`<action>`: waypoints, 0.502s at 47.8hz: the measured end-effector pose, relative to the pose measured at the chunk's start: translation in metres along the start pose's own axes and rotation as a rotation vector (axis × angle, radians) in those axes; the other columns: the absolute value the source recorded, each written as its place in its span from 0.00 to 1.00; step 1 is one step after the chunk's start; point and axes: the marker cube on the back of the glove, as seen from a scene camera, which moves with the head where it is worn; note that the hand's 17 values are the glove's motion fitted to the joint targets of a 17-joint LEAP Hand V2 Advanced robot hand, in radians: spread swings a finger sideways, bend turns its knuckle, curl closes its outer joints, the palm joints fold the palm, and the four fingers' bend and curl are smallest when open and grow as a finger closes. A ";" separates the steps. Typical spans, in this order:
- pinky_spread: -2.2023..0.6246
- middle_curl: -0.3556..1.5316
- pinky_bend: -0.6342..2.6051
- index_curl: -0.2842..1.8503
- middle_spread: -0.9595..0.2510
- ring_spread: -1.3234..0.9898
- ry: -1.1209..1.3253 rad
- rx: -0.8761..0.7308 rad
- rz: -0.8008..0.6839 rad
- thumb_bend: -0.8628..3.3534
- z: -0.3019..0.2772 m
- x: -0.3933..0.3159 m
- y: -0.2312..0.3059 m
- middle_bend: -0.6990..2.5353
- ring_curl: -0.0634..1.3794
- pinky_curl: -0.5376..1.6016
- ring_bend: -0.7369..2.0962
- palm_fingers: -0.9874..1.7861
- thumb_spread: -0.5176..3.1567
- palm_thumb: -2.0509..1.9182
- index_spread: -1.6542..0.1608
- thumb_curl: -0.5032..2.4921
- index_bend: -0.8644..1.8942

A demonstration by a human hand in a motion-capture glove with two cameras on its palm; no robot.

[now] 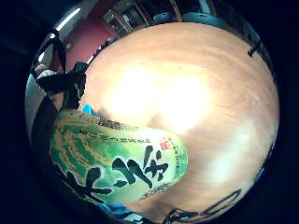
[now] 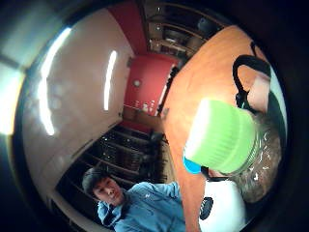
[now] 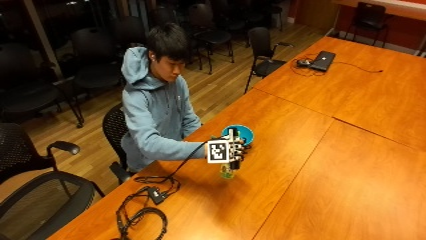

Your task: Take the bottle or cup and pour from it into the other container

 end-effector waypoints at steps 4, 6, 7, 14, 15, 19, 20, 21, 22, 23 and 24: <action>0.72 0.44 0.35 0.35 0.76 0.50 0.107 0.061 0.003 0.20 0.017 -0.023 -0.021 0.31 0.34 0.41 0.44 0.80 0.21 0.77 0.86 0.38 0.39; 0.72 0.44 0.35 0.35 0.76 0.50 0.186 0.026 0.010 0.20 0.021 -0.035 -0.023 0.31 0.34 0.41 0.44 0.80 0.21 0.77 0.87 0.38 0.39; 0.72 0.44 0.35 0.35 0.76 0.50 0.226 0.011 0.013 0.20 0.021 -0.041 -0.025 0.31 0.34 0.41 0.44 0.80 0.21 0.77 0.87 0.38 0.39; 0.72 0.44 0.35 0.36 0.76 0.50 0.497 -0.074 0.034 0.20 0.012 -0.088 -0.043 0.31 0.35 0.42 0.43 0.80 0.21 0.77 0.87 0.39 0.39; 0.72 0.45 0.34 0.36 0.76 0.50 0.541 -0.089 0.037 0.20 0.008 -0.093 -0.044 0.31 0.35 0.42 0.43 0.80 0.21 0.77 0.87 0.39 0.39; 0.72 0.45 0.34 0.36 0.76 0.50 0.766 -0.160 0.051 0.20 0.033 -0.112 -0.048 0.31 0.35 0.42 0.43 0.80 0.21 0.77 0.87 0.39 0.38; 0.72 0.45 0.34 0.36 0.76 0.50 0.823 -0.176 0.055 0.20 0.042 -0.116 -0.049 0.31 0.35 0.42 0.43 0.80 0.21 0.77 0.87 0.39 0.38; 0.72 0.45 0.34 0.36 0.76 0.50 0.885 -0.190 0.059 0.20 0.050 -0.120 -0.049 0.31 0.35 0.42 0.43 0.80 0.21 0.77 0.87 0.39 0.38; 0.72 0.45 0.34 0.36 0.76 0.50 0.956 -0.202 0.065 0.20 0.058 -0.123 -0.051 0.31 0.35 0.42 0.43 0.80 0.21 0.77 0.87 0.39 0.38; 0.72 0.45 0.34 0.36 0.76 0.50 1.038 -0.208 0.074 0.20 0.065 -0.127 -0.052 0.31 0.35 0.42 0.43 0.80 0.21 0.77 0.87 0.39 0.38; 0.72 0.45 0.34 0.36 0.76 0.50 1.125 -0.212 0.080 0.20 0.072 -0.130 -0.054 0.31 0.35 0.42 0.43 0.80 0.21 0.77 0.87 0.39 0.38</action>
